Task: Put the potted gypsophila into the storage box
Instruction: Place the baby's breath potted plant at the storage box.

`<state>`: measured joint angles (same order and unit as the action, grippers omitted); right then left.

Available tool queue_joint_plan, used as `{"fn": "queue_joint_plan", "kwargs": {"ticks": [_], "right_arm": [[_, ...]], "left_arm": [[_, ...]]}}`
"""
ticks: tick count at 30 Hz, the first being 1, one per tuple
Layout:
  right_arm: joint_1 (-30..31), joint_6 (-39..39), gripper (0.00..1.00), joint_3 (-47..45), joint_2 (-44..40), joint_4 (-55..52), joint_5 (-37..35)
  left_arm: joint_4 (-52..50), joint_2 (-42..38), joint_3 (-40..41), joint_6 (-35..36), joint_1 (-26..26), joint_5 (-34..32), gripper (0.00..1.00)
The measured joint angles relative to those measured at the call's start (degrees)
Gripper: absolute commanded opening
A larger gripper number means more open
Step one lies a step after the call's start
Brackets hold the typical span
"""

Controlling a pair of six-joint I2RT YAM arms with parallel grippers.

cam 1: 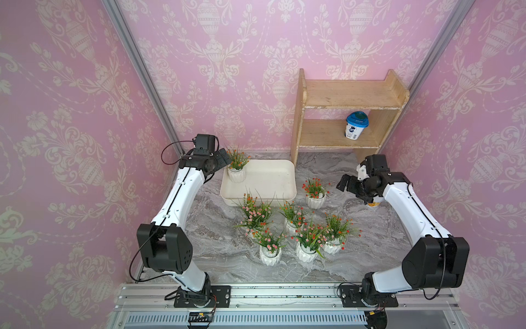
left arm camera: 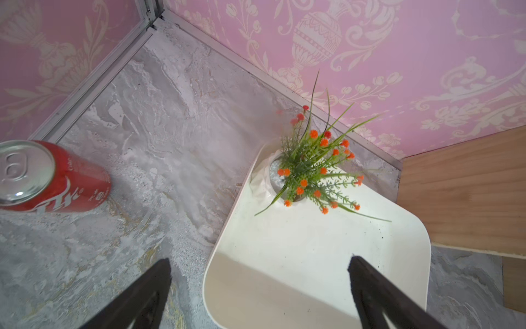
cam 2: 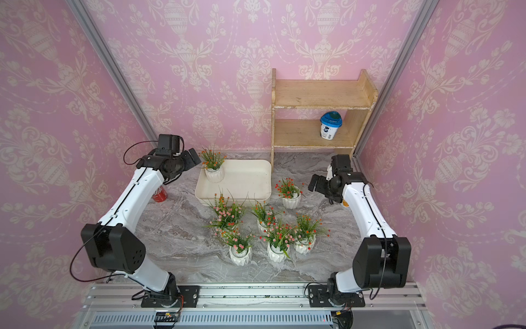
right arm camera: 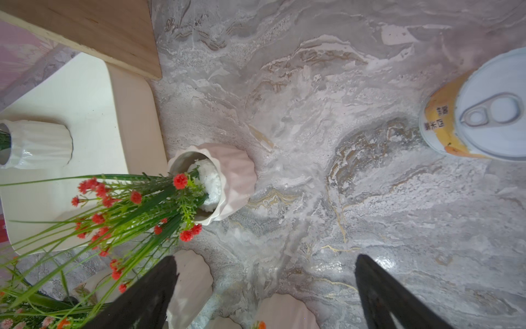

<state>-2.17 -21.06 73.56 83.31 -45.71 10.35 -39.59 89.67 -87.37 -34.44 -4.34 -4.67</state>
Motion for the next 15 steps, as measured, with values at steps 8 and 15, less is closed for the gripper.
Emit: {"fn": "queue_joint_plan", "kwargs": {"ticks": [8,15], "right_arm": [[0.0,-0.68,1.0,1.7,0.0,-1.16,-0.7],[0.0,-1.73,1.0,2.86,0.55,-1.31,0.33]], "left_arm": [[-6.82,-12.17,14.75,0.52,0.0,0.0,0.99],[-16.81,-22.91,20.41,0.52,-0.02,0.24,0.99]]}}
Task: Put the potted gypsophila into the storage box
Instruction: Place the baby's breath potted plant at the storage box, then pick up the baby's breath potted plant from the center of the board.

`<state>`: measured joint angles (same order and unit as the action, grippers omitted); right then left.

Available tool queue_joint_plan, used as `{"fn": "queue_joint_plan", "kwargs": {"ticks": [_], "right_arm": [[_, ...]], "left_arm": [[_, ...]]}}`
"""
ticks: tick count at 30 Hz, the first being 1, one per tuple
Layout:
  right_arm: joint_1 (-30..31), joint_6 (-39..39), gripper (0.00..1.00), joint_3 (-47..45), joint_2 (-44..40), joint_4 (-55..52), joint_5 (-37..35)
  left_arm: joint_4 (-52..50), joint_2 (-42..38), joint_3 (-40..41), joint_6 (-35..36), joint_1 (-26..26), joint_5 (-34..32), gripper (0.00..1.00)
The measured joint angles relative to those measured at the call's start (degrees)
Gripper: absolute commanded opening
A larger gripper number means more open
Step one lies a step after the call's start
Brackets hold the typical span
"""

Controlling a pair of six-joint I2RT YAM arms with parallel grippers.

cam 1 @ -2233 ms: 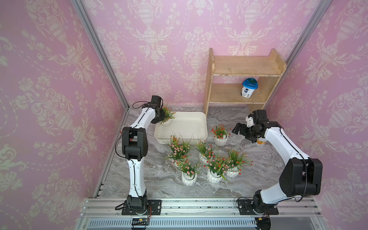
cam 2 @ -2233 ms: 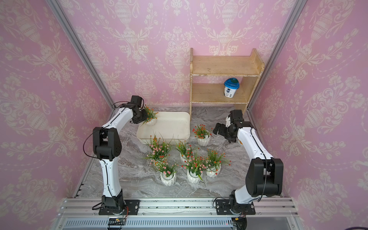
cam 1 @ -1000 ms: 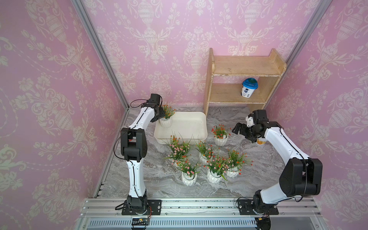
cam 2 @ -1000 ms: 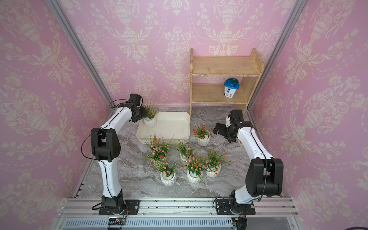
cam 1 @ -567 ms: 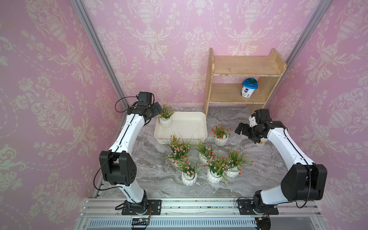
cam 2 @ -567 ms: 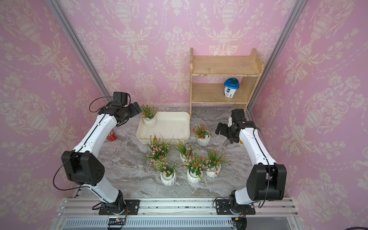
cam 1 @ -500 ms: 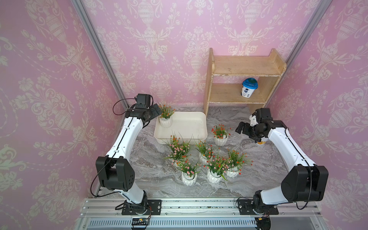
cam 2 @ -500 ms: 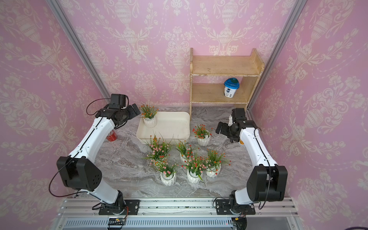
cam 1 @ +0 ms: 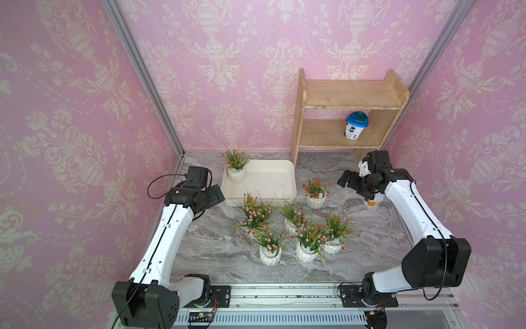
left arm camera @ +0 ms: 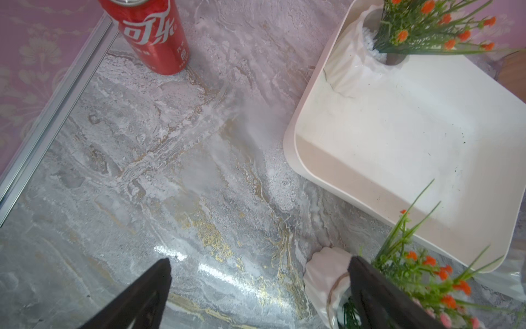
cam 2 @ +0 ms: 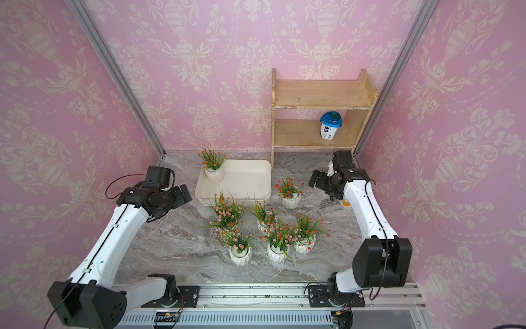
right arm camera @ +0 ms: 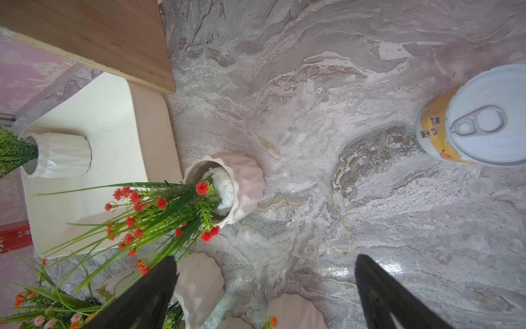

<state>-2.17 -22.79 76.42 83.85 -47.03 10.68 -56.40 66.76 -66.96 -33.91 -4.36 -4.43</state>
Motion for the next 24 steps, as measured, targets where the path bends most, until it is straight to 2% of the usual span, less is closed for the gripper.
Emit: {"fn": "queue_joint_plan", "kwargs": {"ticks": [4,9,15,24], "right_arm": [[0.0,-1.4,1.0,-1.79,-0.11,1.68,0.39],[0.0,-2.58,1.0,-4.66,-0.11,3.3,1.73],[0.0,-2.75,1.0,-6.54,-0.46,3.91,1.99],[0.0,-2.78,1.0,-7.69,-1.42,5.09,1.99]], "left_arm": [[-3.72,-4.04,2.91,-0.68,-1.57,1.73,0.96],[-4.57,-4.63,7.5,-3.43,-5.97,6.23,0.93],[-2.84,-2.71,11.78,-6.1,-7.8,9.25,0.88],[5.46,3.41,12.81,-8.24,-10.21,11.39,0.82]]}}
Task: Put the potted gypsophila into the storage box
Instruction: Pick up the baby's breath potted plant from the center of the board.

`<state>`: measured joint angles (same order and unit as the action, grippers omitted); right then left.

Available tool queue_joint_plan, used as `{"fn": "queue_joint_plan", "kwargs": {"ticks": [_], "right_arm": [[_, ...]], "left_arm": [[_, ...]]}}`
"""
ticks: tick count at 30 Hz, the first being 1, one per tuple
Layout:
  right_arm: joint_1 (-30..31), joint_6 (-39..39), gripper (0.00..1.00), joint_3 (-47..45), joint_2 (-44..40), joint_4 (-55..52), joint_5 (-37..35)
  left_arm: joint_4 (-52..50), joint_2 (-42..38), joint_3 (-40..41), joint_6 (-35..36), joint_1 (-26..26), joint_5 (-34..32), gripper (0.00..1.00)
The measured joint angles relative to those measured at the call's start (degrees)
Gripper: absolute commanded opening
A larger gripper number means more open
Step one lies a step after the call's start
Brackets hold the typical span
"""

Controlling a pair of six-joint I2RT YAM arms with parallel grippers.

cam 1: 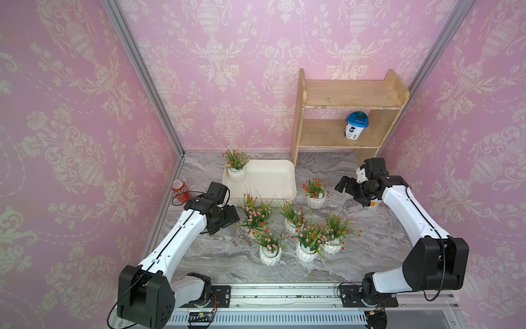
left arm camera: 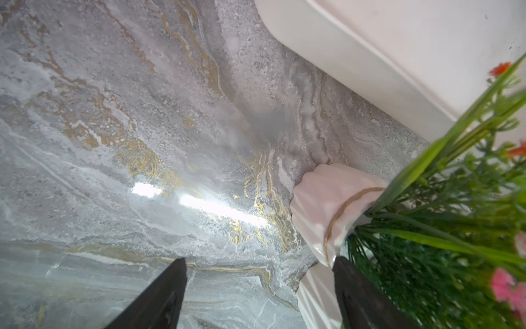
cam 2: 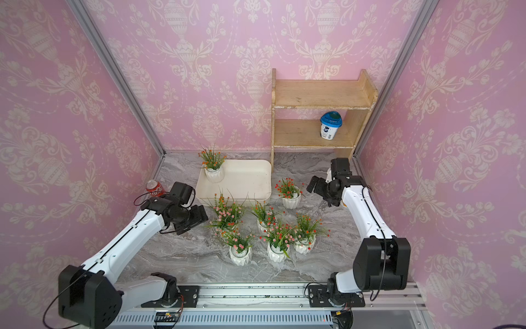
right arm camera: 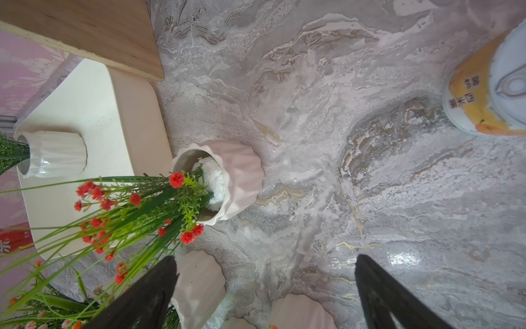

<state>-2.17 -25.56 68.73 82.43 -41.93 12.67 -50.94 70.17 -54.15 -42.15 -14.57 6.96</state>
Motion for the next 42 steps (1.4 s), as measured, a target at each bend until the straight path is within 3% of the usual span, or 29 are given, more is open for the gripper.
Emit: {"fn": "queue_joint_plan", "kwargs": {"ticks": [28,34,42], "right_arm": [[0.0,0.02,0.99,-0.11,0.0,1.2,0.0],[0.0,0.02,1.0,-2.49,-0.09,1.81,0.0],[0.0,0.02,1.0,-2.71,-0.09,2.08,0.0]], "left_arm": [[5.73,7.1,-0.02,-1.95,-7.21,-0.02,0.68],[6.21,8.46,-0.02,-2.16,-8.15,-0.33,0.55],[6.88,9.29,-0.35,-2.19,-8.98,-0.55,0.53]]}}
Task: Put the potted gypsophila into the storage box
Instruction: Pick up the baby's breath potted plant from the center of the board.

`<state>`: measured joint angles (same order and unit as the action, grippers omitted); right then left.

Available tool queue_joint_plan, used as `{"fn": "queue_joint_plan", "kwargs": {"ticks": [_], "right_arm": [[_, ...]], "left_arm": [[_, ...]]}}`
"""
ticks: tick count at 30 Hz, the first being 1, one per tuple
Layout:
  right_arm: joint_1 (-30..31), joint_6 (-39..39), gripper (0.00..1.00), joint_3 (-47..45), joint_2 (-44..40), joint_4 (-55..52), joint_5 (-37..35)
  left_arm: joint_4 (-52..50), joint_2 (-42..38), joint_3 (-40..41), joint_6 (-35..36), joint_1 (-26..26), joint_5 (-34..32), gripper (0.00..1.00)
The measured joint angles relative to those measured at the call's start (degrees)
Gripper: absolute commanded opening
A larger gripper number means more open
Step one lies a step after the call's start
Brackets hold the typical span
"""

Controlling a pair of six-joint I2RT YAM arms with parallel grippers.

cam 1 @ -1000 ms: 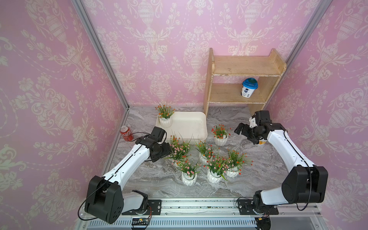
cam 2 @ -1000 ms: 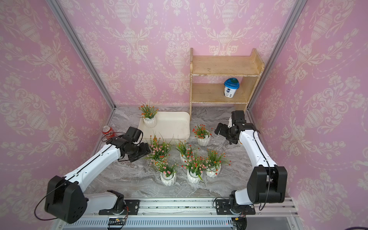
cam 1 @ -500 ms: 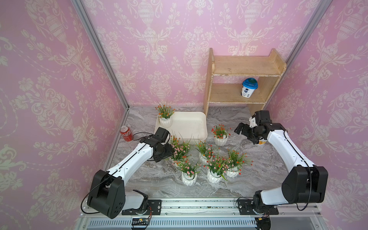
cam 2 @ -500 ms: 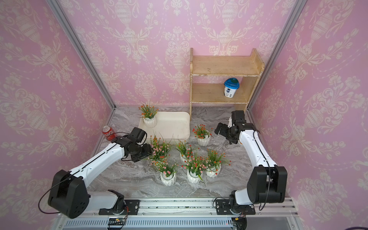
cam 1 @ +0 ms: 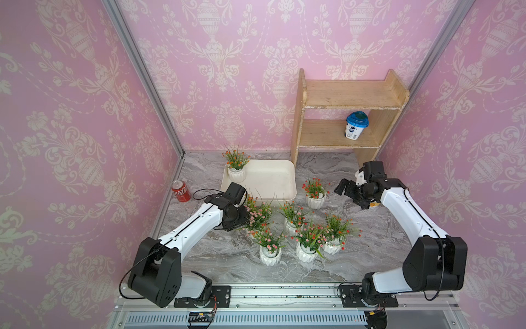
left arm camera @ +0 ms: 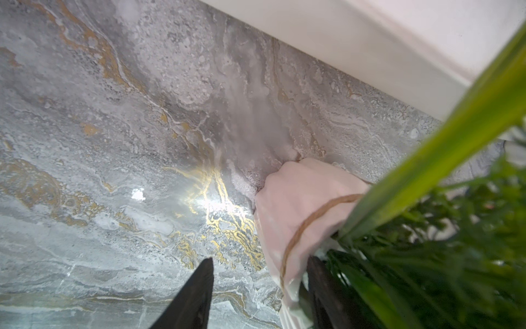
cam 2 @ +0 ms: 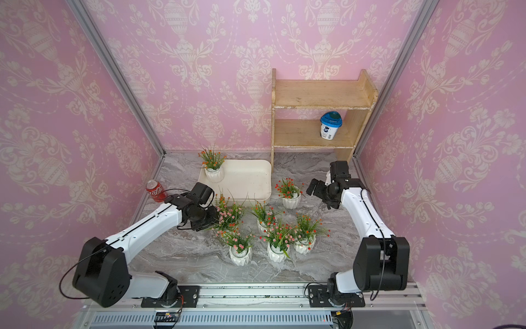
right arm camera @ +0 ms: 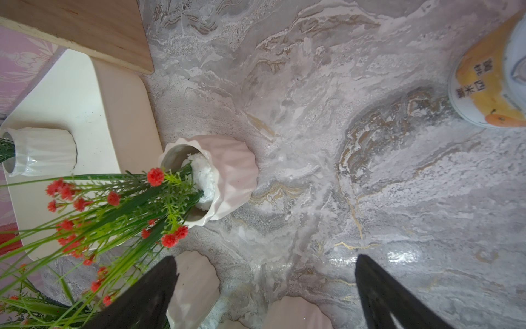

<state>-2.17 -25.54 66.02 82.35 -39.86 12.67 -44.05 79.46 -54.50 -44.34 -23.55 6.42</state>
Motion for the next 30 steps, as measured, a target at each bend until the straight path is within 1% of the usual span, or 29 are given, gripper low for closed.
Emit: {"fn": "queue_joint_plan", "kwargs": {"ticks": [14,21,30], "right_arm": [[0.0,0.0,1.0,-0.44,0.0,0.17,0.0],[0.0,0.09,1.0,-1.03,0.0,0.2,0.48],[0.0,0.5,1.0,-1.16,0.0,0.22,2.1]], "left_arm": [[1.29,2.84,-0.11,0.13,-1.68,-0.15,0.4],[1.6,3.28,-0.33,0.42,-2.08,-0.28,0.28],[1.25,3.89,-1.18,1.01,-2.21,-0.48,0.19]]}}
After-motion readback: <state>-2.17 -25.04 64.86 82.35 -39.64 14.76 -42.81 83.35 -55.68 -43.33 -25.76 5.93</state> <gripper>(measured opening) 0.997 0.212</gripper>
